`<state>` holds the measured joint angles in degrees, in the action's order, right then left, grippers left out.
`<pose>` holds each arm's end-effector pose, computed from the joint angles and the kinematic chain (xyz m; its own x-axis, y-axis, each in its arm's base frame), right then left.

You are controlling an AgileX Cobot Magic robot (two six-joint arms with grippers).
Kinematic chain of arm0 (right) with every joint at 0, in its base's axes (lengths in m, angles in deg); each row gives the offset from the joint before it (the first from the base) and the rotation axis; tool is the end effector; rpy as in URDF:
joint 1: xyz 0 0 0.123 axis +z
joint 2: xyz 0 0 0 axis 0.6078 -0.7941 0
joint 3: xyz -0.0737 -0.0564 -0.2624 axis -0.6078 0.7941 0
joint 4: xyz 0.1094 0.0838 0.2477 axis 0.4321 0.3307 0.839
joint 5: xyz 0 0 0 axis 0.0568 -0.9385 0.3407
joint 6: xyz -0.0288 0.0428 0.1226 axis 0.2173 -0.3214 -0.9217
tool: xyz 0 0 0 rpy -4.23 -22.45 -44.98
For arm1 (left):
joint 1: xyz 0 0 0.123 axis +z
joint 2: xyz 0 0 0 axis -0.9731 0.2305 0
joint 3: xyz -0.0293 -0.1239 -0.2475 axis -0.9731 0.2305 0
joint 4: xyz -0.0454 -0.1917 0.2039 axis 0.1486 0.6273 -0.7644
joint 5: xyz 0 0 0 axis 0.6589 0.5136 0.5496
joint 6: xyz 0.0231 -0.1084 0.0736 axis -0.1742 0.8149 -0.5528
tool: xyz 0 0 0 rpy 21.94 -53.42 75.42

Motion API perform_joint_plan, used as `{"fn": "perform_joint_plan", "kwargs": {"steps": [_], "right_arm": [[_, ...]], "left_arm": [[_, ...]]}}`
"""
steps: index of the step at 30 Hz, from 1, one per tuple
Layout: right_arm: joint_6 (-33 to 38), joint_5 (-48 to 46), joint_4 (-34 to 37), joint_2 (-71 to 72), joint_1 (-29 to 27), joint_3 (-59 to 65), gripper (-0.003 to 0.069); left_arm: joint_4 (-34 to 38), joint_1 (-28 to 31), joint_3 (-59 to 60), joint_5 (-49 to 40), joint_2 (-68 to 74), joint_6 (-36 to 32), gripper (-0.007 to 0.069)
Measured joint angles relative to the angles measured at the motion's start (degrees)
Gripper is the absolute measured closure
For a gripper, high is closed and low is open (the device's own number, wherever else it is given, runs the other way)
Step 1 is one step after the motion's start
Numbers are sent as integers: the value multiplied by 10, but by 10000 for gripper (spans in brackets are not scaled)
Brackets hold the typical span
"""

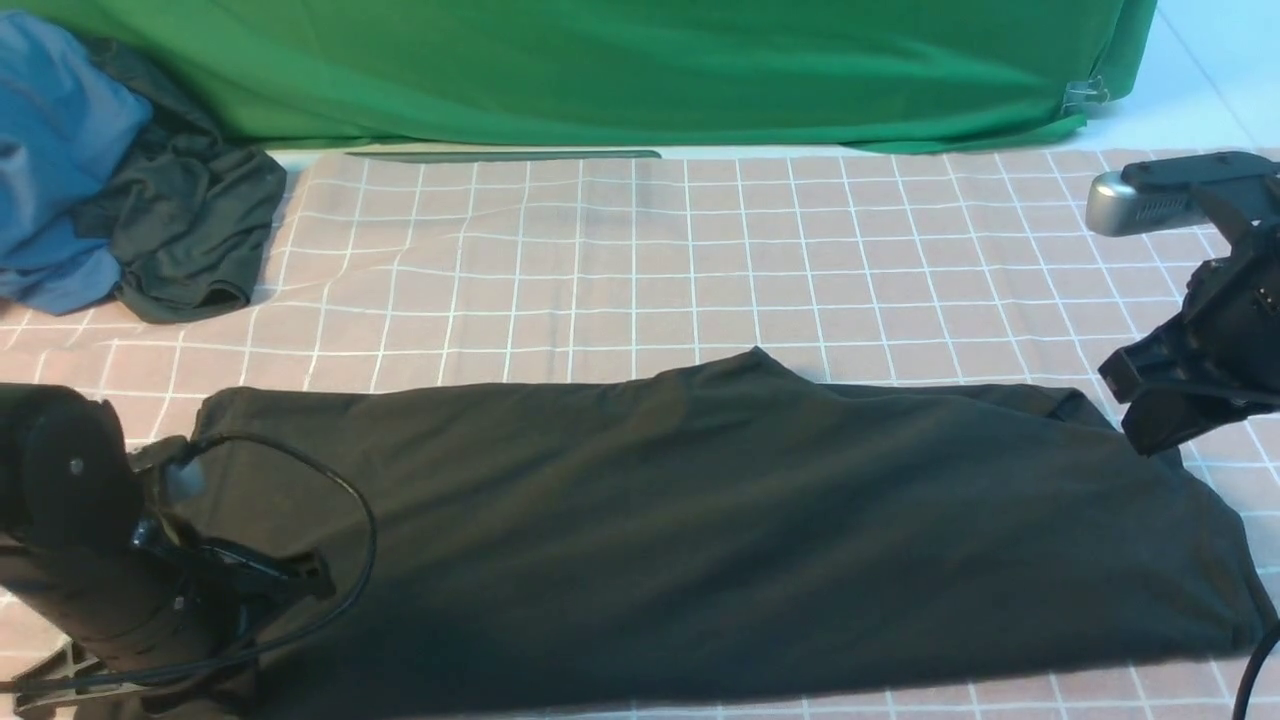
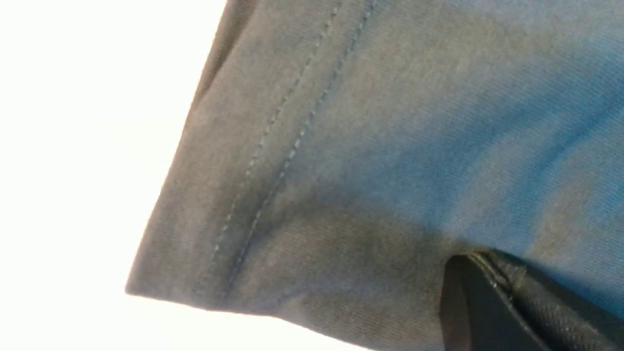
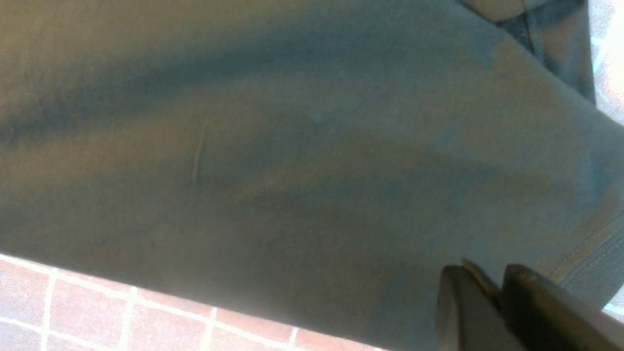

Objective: Fold a long-sleeved shirt over a pink coffee tablecloth.
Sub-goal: 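Pull the folded dark garment lengthwise by its ends to straighten it flat on the table, then fold the right end of the dark garment over onto its left end with the right gripper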

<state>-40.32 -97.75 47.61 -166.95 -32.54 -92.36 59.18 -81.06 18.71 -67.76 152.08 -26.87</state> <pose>0.3339 0.0464 0.2042 -0.9509 -0.1932 -0.2416 -0.2230 0.9694 0.1025 0.2376 -0.0194 0.0993 -0.8938 -0.4390 -0.0916 -0.4348 0.8983 -0.0633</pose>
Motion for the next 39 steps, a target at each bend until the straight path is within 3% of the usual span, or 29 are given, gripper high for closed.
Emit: {"fn": "perform_joint_plan", "kwargs": {"steps": [7,10,17,22,25,30,33,36,39], "right_arm": [[-34,-22,-68,0,-12,0,484],[-61,-13,-93,0,-47,4,385],[-67,72,-100,-39,-81,49,55],[-67,104,-79,-113,-81,52,11],[-67,111,-73,-158,-81,52,18],[-62,105,-62,-175,-82,45,89],[-44,101,-50,-178,-81,42,252],[-28,95,-24,-174,-80,42,525],[-32,94,-38,-164,-88,45,529]], "left_arm": [[-24,0,-27,-40,-86,10,611],[-10,0,-33,-48,-142,4,611],[63,0,-33,-52,-229,-54,611],[72,0,-33,-51,-252,-78,611],[72,0,-33,-51,-256,-82,611],[72,0,-33,-51,-256,-82,611],[72,0,-33,-50,-256,-82,611],[72,0,-33,-50,-256,-82,611],[72,0,-33,-50,-256,-82,611]]}}
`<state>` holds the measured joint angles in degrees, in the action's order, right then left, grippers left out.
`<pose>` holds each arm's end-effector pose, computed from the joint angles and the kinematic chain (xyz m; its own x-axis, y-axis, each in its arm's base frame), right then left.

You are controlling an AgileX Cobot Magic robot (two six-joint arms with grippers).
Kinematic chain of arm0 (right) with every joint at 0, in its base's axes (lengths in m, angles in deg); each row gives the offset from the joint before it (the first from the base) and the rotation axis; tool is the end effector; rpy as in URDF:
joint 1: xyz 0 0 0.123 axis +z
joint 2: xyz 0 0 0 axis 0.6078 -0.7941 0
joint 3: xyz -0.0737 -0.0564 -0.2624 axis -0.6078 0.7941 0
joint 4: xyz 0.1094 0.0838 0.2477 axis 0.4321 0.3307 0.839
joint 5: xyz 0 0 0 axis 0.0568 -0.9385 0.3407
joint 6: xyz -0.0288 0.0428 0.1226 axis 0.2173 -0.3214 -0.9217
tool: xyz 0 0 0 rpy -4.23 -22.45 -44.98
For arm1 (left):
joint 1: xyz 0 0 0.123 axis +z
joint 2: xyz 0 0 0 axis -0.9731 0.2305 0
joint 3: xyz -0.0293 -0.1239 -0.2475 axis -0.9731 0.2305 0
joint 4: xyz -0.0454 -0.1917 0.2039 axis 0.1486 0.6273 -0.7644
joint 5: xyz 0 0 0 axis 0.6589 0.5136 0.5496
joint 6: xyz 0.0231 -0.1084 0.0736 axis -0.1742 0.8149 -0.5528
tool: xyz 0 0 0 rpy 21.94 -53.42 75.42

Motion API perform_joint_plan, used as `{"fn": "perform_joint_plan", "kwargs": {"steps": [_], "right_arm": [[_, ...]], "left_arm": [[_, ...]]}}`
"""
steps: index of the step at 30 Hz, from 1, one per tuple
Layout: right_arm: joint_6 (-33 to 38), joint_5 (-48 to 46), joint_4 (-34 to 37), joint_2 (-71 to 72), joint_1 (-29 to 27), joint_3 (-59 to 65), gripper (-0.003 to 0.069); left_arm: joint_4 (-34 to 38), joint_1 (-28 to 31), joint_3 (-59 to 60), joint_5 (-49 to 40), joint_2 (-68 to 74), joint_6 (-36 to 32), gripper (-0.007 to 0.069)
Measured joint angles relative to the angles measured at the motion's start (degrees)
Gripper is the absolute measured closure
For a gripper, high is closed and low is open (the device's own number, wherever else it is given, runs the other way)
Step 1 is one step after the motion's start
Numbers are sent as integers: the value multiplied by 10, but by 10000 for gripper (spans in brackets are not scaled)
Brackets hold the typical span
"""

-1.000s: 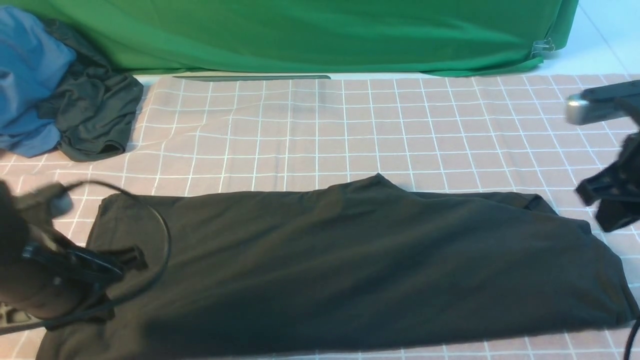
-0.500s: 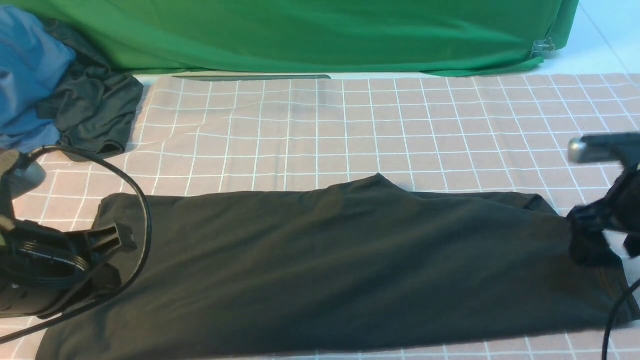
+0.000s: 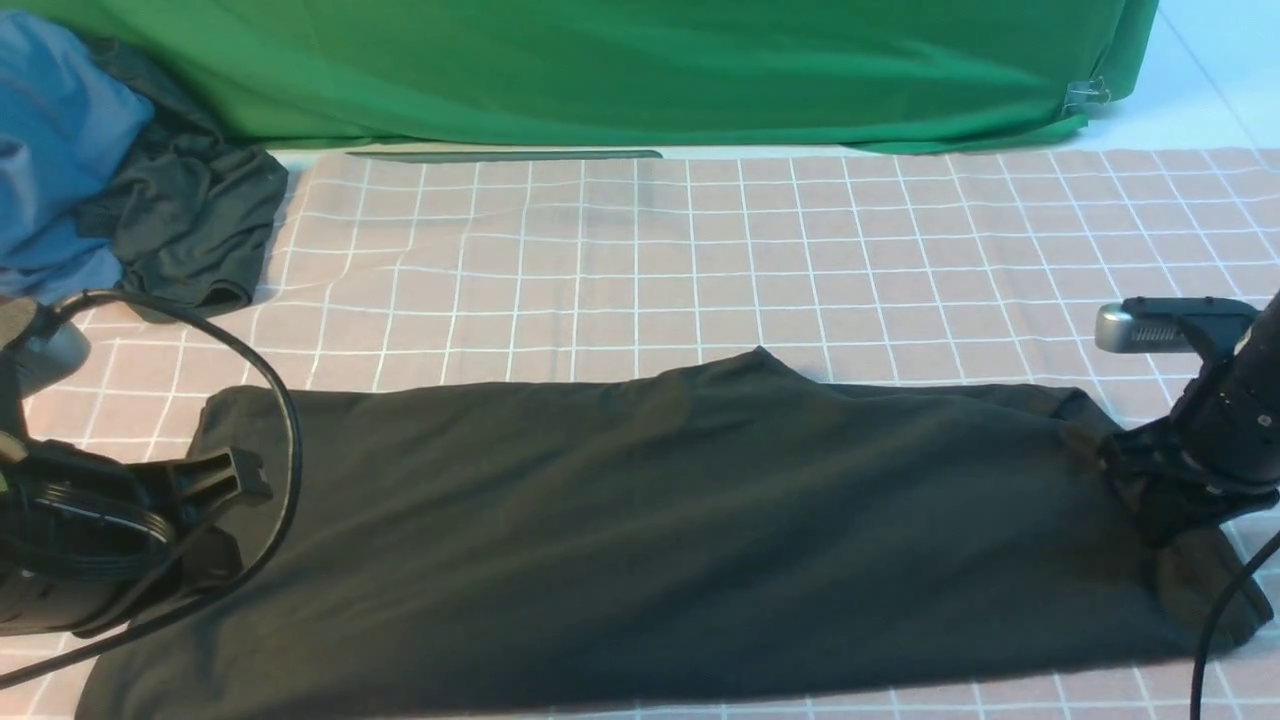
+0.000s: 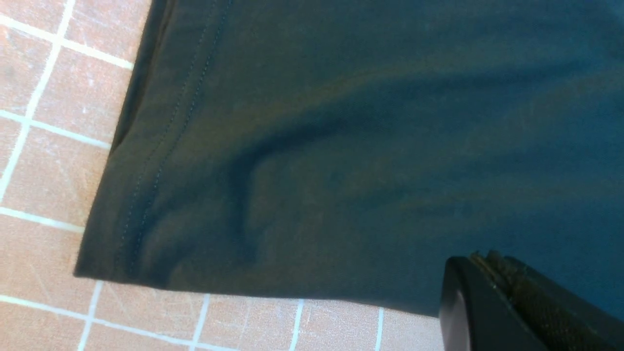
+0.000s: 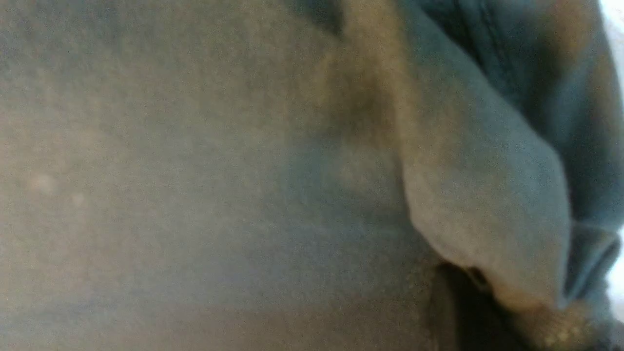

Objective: Fold a long-sleeved shirt over a pink coffee tablecloth.
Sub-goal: 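Fold the right end of the dark garment over onto its left end with the right gripper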

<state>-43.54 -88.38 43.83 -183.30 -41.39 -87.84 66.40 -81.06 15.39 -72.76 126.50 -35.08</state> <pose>0.3444 -0.0147 0.0862 -0.9995 -0.0093 -0.0317 -0.0113 0.9978 0.0655 0.2231 -0.0308 0.2197 -0.8231 -0.3899 -0.4128 -0.2759 0.9101 -0.3093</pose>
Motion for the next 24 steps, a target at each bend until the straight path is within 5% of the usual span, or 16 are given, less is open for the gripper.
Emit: {"fn": "perform_joint_plan", "kwargs": {"steps": [6,12,17,24], "right_arm": [[-64,-57,-79,67,-68,-18,529],[-78,-145,-74,130,-77,-95,529],[-81,-168,2,158,-28,-151,529],[-106,-142,125,160,118,-202,529]], "left_arm": [[0,0,0,0,0,0,611],[0,0,-1,-1,0,0,611],[0,0,-1,1,0,0,611],[20,0,-1,12,0,0,611]]}}
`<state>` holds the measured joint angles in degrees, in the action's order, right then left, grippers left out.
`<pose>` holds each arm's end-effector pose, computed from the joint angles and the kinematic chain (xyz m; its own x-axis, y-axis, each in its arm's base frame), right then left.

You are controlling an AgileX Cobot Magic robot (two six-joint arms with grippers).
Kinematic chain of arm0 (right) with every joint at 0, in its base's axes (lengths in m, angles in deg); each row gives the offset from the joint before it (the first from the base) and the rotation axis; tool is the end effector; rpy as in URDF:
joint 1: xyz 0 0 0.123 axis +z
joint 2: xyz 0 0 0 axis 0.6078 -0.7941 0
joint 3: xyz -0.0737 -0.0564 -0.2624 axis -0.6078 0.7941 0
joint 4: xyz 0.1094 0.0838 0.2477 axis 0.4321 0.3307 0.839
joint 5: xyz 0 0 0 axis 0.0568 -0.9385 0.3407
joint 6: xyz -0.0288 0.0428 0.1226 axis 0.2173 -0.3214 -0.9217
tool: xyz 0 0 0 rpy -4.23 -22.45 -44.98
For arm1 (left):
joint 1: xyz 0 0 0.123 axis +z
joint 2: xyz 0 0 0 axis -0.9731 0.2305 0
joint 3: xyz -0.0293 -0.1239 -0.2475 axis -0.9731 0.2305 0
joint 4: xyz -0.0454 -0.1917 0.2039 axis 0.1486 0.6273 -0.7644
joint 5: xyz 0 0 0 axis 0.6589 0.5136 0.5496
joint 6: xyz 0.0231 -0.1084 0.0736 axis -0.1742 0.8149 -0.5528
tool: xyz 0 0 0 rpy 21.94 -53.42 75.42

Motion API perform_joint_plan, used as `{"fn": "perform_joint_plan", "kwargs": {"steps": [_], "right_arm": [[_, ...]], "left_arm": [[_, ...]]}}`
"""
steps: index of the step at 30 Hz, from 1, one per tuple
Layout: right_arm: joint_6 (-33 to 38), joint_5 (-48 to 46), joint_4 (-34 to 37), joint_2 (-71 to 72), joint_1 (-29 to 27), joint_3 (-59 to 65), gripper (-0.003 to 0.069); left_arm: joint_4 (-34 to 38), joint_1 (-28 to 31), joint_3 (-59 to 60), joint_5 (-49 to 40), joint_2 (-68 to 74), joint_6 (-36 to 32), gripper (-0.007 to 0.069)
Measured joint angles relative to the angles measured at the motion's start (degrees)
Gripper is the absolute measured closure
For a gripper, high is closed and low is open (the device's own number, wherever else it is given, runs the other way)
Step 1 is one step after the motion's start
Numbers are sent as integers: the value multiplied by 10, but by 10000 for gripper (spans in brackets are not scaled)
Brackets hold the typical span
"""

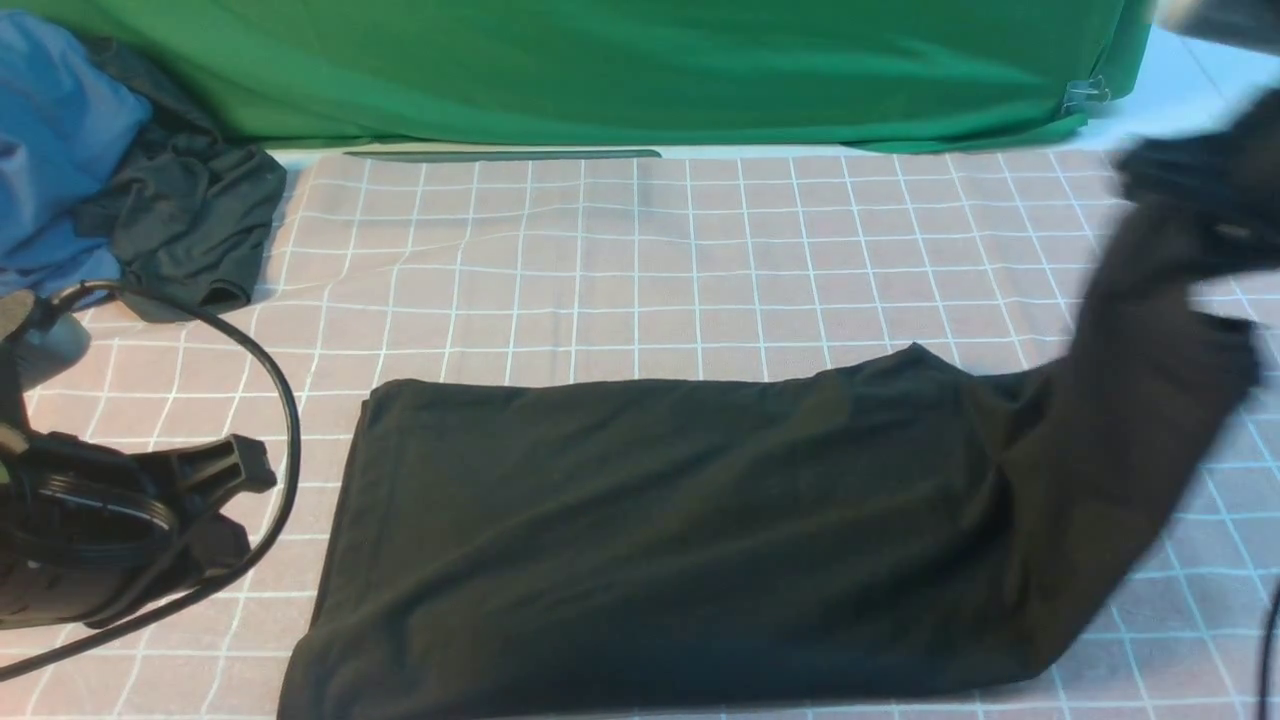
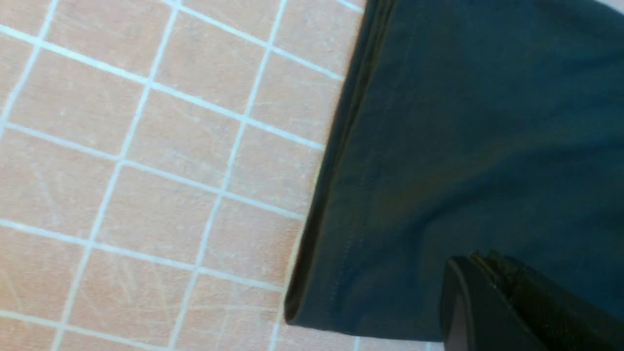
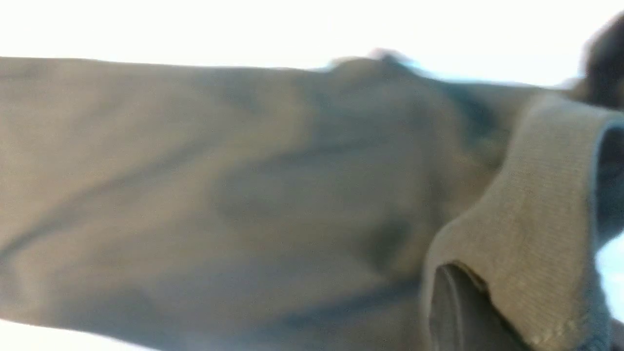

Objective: Fold a long-sleeved shirt over a pink coffee tablecloth.
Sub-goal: 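Fold the right end of the dark garment over onto its left end with the right gripper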

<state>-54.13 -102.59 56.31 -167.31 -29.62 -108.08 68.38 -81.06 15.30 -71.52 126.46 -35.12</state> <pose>0.3609 0.0861 0.2912 -0.9307 0.0515 -0.3621 -0.0721 0.9448 0.3196 0.2256 -0.0341 0.2224 -0.8105 -0.4121 -0.4163 -0.2777 0.8961 -0.3463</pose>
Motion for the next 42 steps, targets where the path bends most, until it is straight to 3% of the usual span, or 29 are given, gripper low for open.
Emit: {"fn": "perform_joint_plan", "kwargs": {"steps": [6,17,31,36,42], "right_arm": [[-65,114,34,-11,163,-10,529],[-96,297,117,-116,335,-13,529],[-103,333,162,-276,380,-127,522],[-105,336,171,-325,390,-169,484],[-105,338,188,-382,400,-220,356]], "left_arm": [[12,0,-10,4,0,0,611],[25,0,-107,-18,0,1,611],[21,0,-130,-31,0,1,611],[19,0,-130,-32,0,1,611],[15,0,-130,-32,0,1,611]]}}
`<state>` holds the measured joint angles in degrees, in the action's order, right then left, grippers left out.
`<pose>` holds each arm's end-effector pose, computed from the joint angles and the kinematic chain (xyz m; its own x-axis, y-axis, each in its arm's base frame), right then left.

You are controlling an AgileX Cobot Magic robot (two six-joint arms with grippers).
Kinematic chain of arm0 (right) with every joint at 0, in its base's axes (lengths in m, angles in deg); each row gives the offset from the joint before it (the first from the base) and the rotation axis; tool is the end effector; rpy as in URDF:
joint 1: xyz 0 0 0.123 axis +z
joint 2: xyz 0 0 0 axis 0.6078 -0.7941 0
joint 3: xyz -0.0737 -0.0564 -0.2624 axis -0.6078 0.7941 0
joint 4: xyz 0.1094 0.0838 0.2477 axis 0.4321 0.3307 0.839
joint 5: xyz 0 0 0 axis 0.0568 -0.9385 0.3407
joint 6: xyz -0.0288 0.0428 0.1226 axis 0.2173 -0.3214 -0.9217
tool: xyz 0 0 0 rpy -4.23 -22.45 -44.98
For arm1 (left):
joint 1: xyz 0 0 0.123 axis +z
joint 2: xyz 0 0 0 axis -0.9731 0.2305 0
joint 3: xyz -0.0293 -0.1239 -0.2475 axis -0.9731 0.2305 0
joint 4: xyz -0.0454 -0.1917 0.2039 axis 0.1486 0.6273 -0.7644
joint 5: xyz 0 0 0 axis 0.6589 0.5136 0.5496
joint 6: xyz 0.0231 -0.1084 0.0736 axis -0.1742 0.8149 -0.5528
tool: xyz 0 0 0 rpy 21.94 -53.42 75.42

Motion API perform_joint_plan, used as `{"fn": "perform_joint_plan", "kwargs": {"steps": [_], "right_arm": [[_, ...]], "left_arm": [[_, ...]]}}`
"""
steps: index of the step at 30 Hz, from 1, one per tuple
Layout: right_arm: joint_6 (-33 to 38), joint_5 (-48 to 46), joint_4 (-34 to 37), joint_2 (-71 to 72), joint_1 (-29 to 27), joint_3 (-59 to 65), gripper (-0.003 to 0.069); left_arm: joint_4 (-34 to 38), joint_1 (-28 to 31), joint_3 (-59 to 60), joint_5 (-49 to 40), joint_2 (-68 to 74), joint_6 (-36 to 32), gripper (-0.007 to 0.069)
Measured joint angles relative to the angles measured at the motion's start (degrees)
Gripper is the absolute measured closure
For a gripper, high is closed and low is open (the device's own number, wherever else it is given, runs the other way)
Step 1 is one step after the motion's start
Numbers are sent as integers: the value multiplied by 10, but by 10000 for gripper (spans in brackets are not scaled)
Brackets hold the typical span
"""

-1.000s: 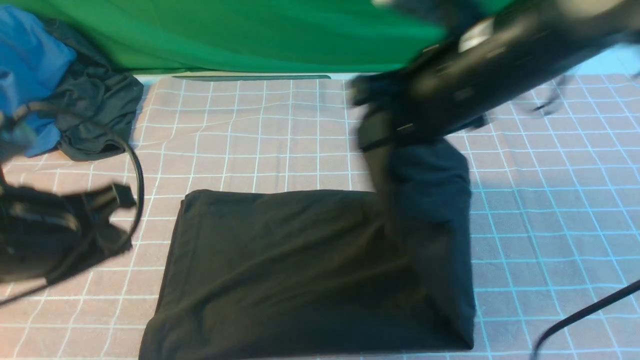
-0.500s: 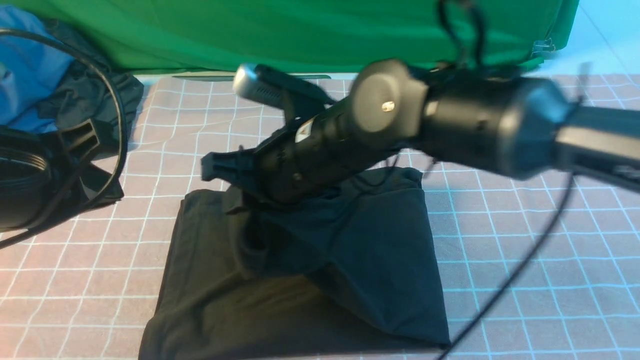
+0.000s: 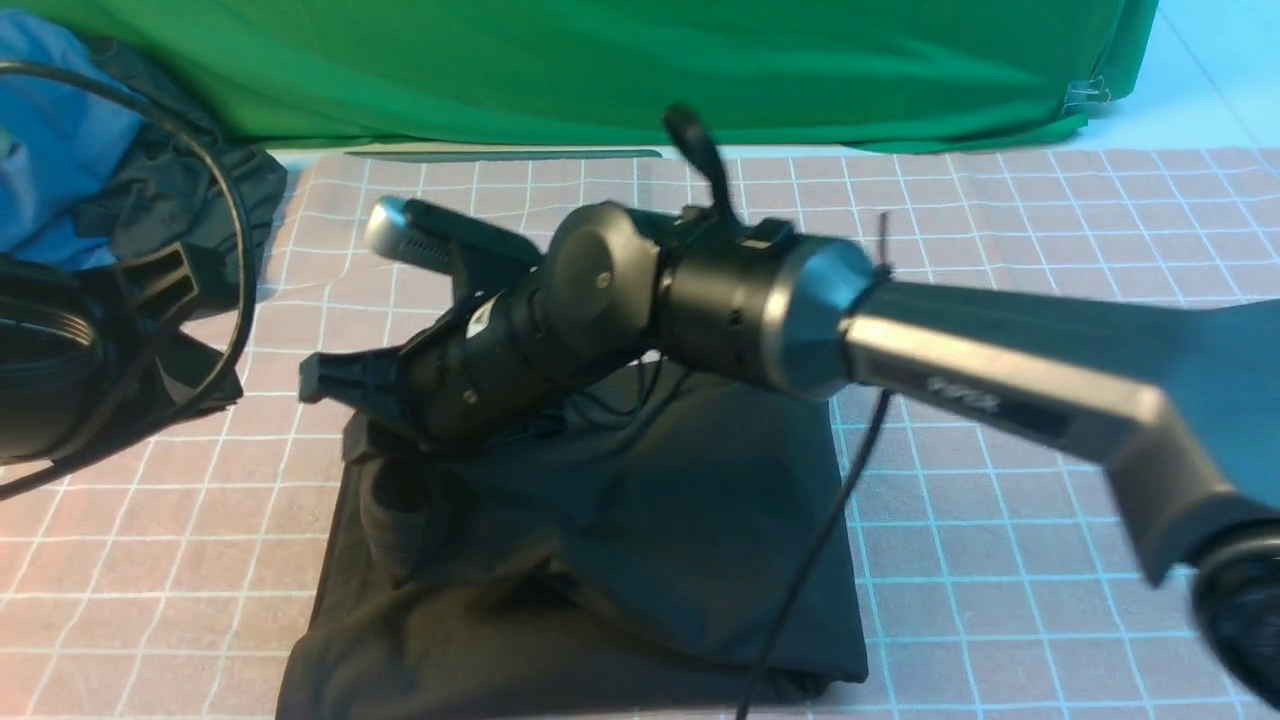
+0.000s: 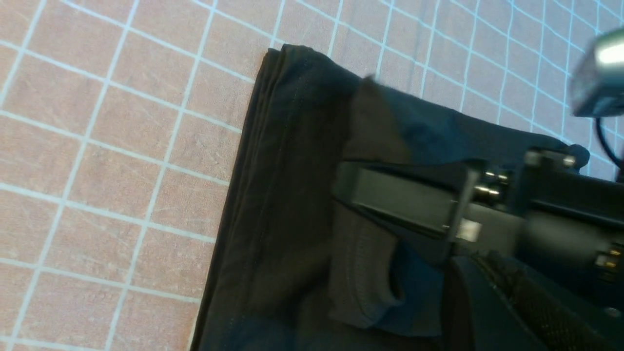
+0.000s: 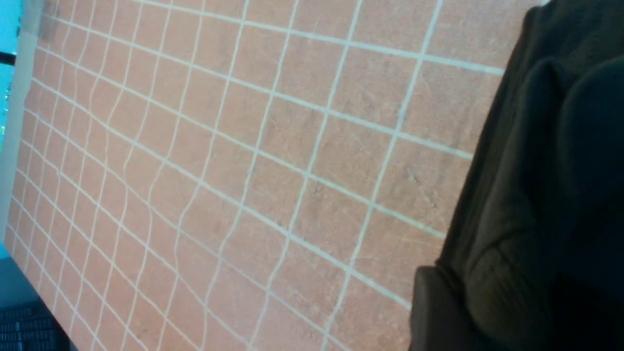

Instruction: Fold a long-sleeved shirt over a pink coffee tablecloth.

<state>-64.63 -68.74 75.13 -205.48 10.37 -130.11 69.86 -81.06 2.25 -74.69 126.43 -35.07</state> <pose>0.3482 0.4439 0.1615 -0.9346 -0.0143 -0.3553 -0.2627 0.7013 0.6627 0.2446 -0.0390 0.3011 -0.7322 -0.4257 -0.5317 -0.2052 0.8822 -0.4237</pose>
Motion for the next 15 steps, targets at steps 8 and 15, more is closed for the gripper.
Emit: {"fn": "perform_joint_plan", "kwargs": {"steps": [8,15], "right_arm": [[95,-121,-15,18,-25,-67,305],[169,-277,-104,84,-81,-112,340]], "left_arm": [[-16,0,0,0,0,1,611],[-12,0,0,8,0,5,611]]}}
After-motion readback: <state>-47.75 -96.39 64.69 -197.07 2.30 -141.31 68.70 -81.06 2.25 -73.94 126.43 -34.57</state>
